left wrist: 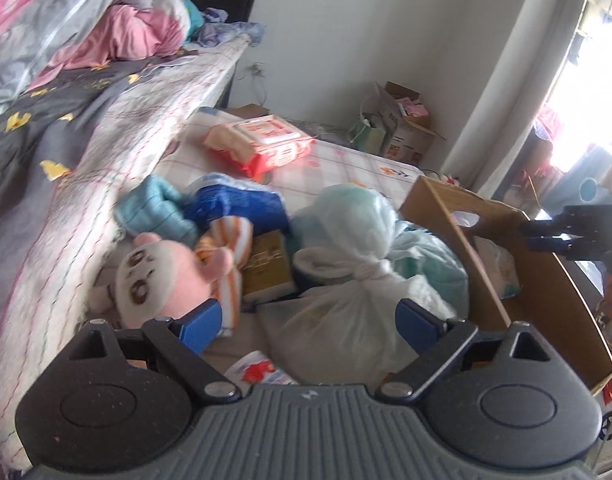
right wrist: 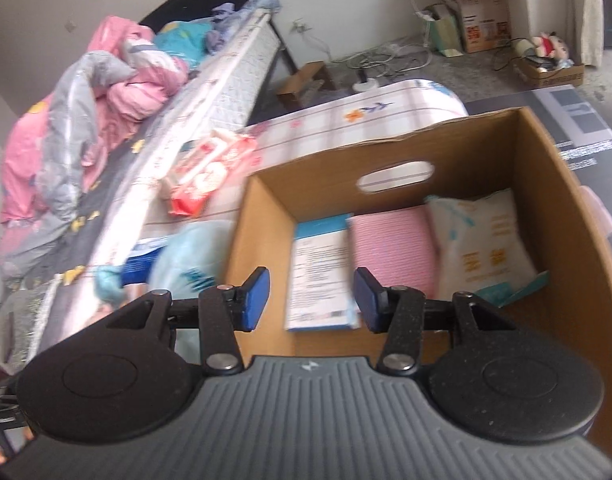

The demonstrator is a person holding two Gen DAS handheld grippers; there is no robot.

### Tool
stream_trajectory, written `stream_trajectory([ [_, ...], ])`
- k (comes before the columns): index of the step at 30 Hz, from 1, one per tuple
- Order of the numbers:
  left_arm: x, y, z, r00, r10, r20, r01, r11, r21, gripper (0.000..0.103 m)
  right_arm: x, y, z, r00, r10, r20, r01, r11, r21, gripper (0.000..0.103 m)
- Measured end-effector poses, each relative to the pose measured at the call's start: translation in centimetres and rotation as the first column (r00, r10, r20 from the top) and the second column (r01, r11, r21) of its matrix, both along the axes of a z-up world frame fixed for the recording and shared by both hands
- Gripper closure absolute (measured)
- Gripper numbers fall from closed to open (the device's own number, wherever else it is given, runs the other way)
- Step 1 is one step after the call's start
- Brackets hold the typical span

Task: Organize soft objects
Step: 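Move the right gripper back toward the pile of items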

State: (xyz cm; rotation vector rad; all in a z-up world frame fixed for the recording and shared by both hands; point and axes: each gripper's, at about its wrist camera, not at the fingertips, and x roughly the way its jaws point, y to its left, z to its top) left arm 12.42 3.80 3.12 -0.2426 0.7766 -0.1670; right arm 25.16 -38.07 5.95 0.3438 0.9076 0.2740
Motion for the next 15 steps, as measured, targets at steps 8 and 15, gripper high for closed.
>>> stream_trajectory([
  [8,-0.8,2.2,0.1,1.0,0.013,0.021,-0.013,1.0,-0.018,0.0,-1.5,8.5,3.0,0.98,0.199,0.016,-0.199,0.979,0.035,0.051],
  [15,2.3,3.6,0.5,1.0,-0.028,0.005,0.028,0.994,-0.105,0.0,1.3,16.6,5.3,0.932,0.362,0.027,-0.363,0.932,0.024,0.041],
])
